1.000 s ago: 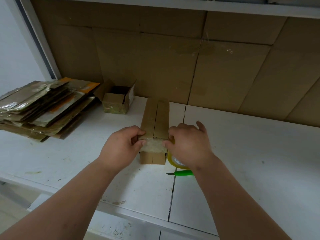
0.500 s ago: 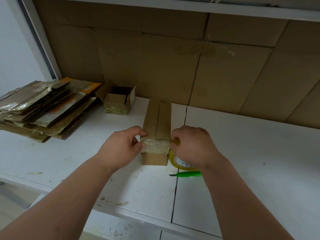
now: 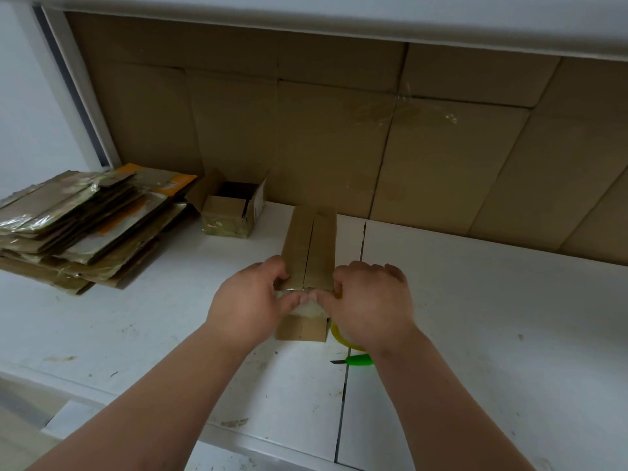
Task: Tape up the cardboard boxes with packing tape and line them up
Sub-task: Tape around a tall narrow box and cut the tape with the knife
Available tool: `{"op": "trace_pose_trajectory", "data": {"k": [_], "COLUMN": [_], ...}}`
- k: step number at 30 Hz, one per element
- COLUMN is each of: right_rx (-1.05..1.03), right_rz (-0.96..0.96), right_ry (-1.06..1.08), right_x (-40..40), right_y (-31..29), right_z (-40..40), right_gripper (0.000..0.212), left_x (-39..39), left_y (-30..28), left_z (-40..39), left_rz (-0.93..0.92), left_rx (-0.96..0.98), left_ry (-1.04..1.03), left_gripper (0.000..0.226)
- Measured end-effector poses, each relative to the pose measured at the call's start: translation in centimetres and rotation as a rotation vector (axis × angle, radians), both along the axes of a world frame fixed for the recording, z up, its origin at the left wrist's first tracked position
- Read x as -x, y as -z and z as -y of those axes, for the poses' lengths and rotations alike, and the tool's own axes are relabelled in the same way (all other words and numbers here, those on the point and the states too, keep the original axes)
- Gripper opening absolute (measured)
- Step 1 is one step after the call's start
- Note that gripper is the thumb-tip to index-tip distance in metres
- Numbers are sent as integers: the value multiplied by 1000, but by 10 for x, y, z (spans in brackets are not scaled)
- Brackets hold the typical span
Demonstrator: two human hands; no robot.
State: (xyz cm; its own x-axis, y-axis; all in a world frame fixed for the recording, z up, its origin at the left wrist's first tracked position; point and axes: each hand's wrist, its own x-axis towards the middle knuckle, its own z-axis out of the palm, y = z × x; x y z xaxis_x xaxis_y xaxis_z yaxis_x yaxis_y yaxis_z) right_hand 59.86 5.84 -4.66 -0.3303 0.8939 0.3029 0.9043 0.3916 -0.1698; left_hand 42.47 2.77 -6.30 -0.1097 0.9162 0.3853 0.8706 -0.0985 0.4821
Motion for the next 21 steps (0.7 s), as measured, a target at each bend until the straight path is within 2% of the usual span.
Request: {"op": "trace_pose_trajectory", "data": {"k": [3,7,9,15,19,21], "right_rx": [9,71,34,-99,31,2], "right_rz": [46,63,52,55,89,83], "right_ry": [-27,-107,-92,-66,-141,-113], "right_x": [-2,-12,-11,-6,-17,-13], "right_y": [2,-4,-3,4,-4,-2], "right_z": [-3,-4,-3,-2,-3,-3], "right_gripper": [41,27,21,27,26,20], "left_x": [2,5,6,8,11,12], "left_y": [5,8,8,11,10,10], "left_z": [1,2,2,1,5,6], "left_rz": [0,62,78,68,115,106], "left_rx": [-75,-72,-71,-89,-71,-60], "left_ry": [18,44,43,43,47,54], "left_gripper": [37,31,27,24,27,27]}}
